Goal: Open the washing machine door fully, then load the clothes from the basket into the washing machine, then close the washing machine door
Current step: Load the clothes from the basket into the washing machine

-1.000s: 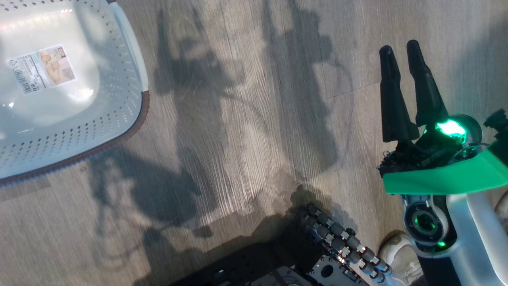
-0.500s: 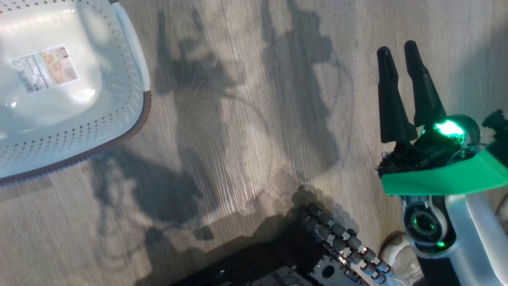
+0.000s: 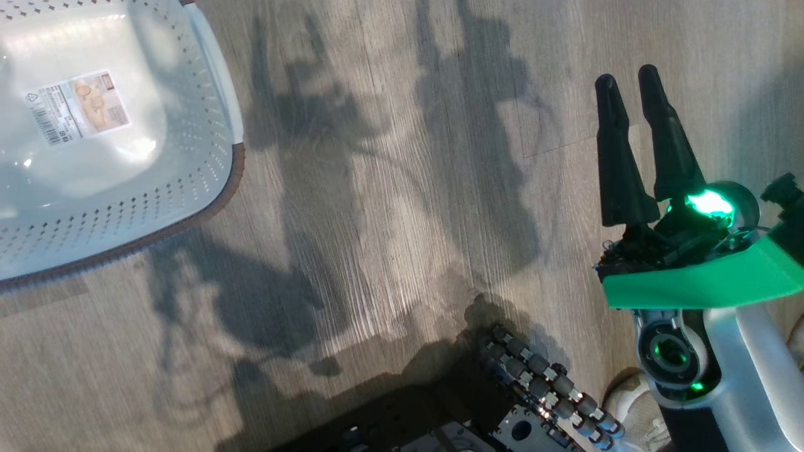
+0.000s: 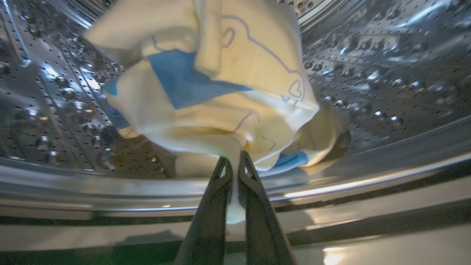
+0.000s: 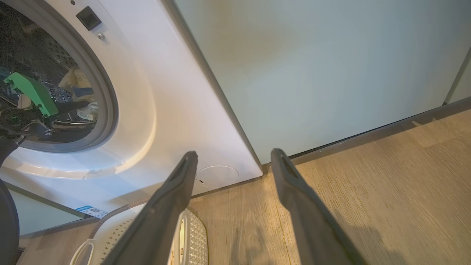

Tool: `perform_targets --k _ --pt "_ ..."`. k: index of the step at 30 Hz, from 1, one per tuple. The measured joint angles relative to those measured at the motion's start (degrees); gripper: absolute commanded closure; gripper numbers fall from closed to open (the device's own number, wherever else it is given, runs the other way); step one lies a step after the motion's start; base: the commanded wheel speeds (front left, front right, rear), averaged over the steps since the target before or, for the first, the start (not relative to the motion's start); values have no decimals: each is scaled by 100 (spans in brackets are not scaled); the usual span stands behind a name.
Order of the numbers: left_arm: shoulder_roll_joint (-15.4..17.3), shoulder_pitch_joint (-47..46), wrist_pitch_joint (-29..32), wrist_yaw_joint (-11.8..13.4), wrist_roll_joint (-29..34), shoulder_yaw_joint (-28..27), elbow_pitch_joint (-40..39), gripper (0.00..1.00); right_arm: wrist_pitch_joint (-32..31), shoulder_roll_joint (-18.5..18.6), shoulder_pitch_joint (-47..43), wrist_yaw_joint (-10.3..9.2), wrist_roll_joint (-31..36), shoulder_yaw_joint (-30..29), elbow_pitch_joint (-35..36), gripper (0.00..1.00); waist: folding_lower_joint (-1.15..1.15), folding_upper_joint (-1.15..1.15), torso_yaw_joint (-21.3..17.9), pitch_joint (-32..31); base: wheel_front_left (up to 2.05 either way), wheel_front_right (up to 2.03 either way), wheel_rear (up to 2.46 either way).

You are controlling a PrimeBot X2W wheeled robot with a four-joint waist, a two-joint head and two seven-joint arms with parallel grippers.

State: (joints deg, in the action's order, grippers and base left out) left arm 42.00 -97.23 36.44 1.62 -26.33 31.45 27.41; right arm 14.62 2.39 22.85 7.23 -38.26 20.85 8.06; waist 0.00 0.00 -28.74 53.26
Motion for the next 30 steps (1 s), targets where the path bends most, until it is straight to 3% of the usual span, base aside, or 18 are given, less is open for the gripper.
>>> perform_targets --k 9,22,30 --pt "-126 -334 -698 70 -80 -174 269 100 0 0 -1 0 -60 86 7 0 0 0 -88 65 0 0 0" --pt "-423 -1111 -2741 -66 299 -191 1435 100 0 0 -56 0 -55 -29 124 0 0 0 -87 244 0 0 0" --pt "-843 -1301 -2829 -244 129 -249 2276 100 0 0 -221 0 -21 -22 193 0 0 0 -23 314 0 0 0"
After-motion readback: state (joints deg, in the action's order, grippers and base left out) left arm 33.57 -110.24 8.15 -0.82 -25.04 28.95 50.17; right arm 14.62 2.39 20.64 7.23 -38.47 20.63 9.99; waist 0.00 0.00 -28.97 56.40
